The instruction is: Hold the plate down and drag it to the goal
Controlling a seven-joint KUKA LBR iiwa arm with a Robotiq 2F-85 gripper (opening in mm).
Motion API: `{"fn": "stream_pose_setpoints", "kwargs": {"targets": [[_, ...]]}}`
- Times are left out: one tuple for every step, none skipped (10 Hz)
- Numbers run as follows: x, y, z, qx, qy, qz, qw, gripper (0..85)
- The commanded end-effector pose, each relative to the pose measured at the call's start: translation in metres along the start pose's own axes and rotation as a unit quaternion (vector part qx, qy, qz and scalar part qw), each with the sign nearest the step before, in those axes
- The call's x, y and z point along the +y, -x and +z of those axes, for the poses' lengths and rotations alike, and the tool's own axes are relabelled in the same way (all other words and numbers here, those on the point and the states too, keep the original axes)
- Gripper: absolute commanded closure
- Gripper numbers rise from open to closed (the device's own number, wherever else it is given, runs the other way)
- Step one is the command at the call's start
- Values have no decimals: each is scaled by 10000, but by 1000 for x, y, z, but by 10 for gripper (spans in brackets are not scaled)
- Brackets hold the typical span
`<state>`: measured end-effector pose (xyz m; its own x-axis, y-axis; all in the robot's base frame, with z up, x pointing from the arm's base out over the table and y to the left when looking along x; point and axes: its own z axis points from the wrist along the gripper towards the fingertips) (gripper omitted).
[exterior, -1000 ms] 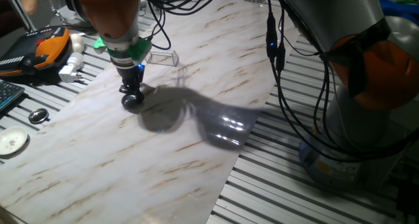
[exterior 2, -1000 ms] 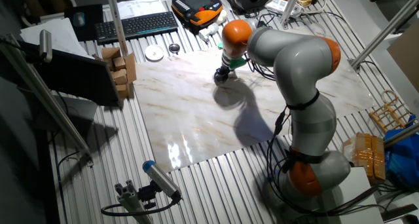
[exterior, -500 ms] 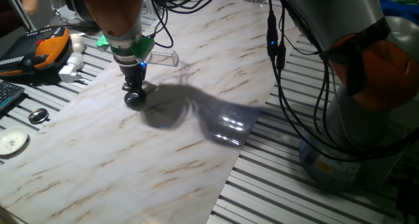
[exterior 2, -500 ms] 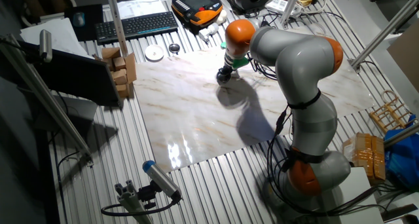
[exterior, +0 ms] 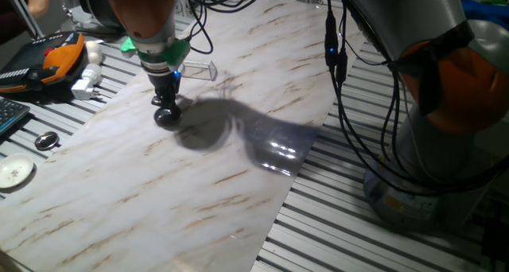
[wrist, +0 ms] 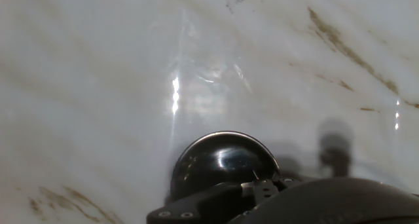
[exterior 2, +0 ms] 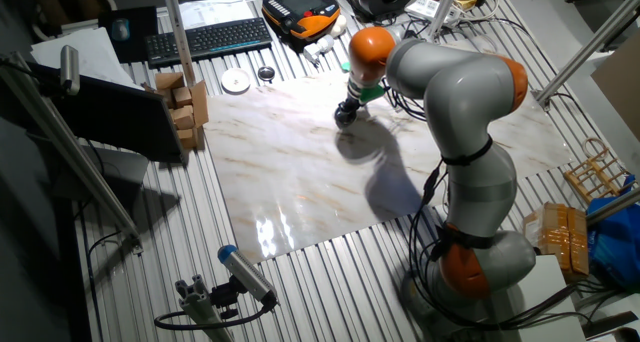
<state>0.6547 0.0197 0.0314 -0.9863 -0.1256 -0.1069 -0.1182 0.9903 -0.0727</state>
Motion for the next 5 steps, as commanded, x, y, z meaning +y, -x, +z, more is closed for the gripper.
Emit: {"fn": "stream_pose_setpoints", "kwargs": {"targets": [[-3, 0, -1, 6, 1, 3, 10000, 850], [-4, 0, -2, 8, -15, -6, 10000, 850], [-5, 0, -2, 16, -21, -7, 10000, 850], [-4, 0, 0, 16, -21, -7, 10000, 850], [-4, 0, 1, 14, -6, -5, 10000, 850]]}}
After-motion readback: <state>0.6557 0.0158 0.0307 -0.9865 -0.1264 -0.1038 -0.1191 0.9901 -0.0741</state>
